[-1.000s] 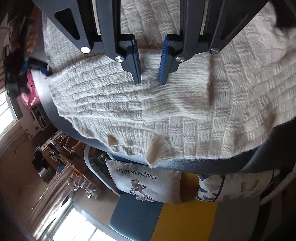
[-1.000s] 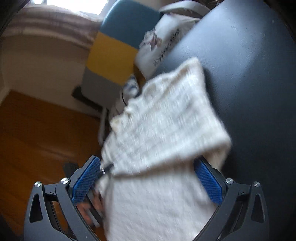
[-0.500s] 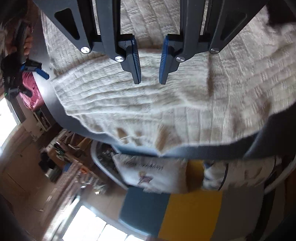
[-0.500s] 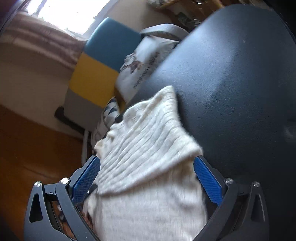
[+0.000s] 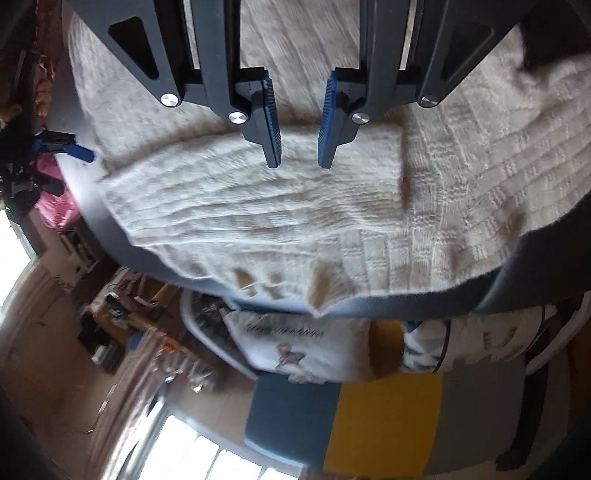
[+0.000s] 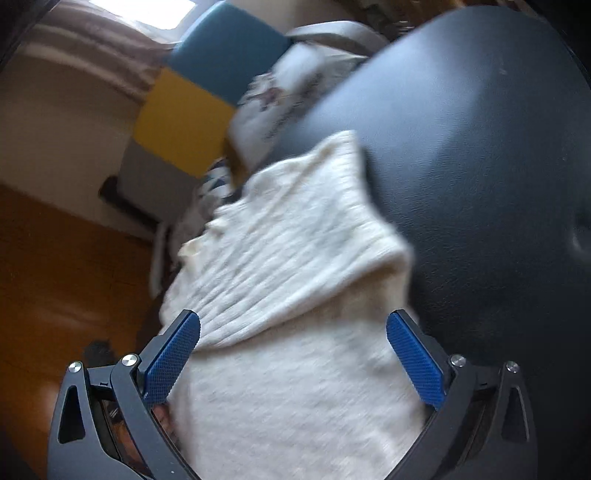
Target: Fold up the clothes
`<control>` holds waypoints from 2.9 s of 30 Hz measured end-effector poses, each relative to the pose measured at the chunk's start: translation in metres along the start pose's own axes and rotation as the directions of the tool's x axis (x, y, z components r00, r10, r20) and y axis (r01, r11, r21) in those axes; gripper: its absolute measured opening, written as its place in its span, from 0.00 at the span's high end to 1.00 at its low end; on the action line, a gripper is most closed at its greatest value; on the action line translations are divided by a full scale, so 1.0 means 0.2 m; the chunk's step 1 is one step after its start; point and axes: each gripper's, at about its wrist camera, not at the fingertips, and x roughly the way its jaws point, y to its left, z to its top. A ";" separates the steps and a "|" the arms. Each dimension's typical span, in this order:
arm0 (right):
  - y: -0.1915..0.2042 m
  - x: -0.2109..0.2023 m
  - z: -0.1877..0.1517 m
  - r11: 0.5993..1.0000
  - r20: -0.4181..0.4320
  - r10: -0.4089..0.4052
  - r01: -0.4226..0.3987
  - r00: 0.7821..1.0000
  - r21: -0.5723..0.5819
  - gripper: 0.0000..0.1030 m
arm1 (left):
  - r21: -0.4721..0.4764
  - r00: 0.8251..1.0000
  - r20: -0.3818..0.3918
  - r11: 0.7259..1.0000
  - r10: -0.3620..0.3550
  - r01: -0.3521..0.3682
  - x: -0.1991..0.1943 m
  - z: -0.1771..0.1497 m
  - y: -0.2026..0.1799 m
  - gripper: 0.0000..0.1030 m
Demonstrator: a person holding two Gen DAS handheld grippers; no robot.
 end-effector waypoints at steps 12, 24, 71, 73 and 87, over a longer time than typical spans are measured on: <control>0.32 0.14 -0.07 0.933 -0.004 -0.168 0.158 0.986 -0.324 0.00 | -0.244 0.998 0.044 0.969 -0.034 0.043 -0.09 -0.03 0.36 0.80; 0.80 0.82 0.12 0.656 -0.049 -0.280 0.154 0.959 -0.739 0.00 | 0.154 0.978 0.043 0.966 0.204 -0.208 0.25 0.50 0.23 0.80; 0.35 0.82 0.49 0.730 -0.116 -0.334 0.180 0.935 -0.659 0.00 | 0.057 0.989 -0.032 0.988 0.143 -0.141 0.58 0.59 0.22 0.78; 0.35 0.80 0.48 0.742 -0.102 -0.326 0.188 0.940 -0.643 0.00 | 0.036 0.990 -0.030 0.990 0.135 -0.134 0.54 0.57 0.22 0.78; 0.45 0.77 -0.17 0.559 -0.043 -0.460 0.251 0.887 -0.790 0.00 | 0.004 0.993 -0.028 0.994 0.113 -0.113 0.19 0.18 0.23 0.79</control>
